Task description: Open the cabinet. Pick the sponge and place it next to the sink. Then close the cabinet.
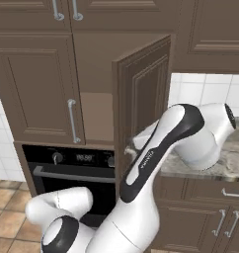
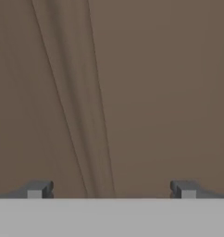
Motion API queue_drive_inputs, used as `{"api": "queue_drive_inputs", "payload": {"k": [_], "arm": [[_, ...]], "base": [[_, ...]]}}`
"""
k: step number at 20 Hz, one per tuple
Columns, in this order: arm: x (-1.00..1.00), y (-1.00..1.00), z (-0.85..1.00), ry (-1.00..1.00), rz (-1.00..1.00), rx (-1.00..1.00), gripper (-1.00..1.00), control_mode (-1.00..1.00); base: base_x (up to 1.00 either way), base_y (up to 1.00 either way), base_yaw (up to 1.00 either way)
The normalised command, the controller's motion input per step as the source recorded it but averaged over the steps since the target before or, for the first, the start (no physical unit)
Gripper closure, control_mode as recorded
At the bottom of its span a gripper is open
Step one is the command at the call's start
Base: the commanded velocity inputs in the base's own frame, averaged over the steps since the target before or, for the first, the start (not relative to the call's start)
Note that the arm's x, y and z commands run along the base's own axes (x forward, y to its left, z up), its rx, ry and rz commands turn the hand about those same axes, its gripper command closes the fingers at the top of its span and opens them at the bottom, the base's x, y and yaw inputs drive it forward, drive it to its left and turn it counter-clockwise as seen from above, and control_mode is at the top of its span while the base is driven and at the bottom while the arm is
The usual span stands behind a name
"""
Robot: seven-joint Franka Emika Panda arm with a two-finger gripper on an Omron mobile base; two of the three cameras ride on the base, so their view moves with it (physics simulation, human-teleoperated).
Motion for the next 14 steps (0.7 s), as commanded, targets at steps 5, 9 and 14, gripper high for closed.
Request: {"api": "queue_drive_inputs", "payload": {"k": [5,9,14], "arm": [[0.29,0.77,0.0,-0.06,-0.21,0.0,-1.0,-1.0],[0.32,0.73,0.01,-0.01,-0.32,0.0,-1.0,-1.0],[0.32,0.7,0.09,0.0,-0.34,0.0,-1.0,-1.0]], "base": [[0.0,0.0,0.0],[0.0,0.0,0.0],[0.0,0.0,0.0]]}}
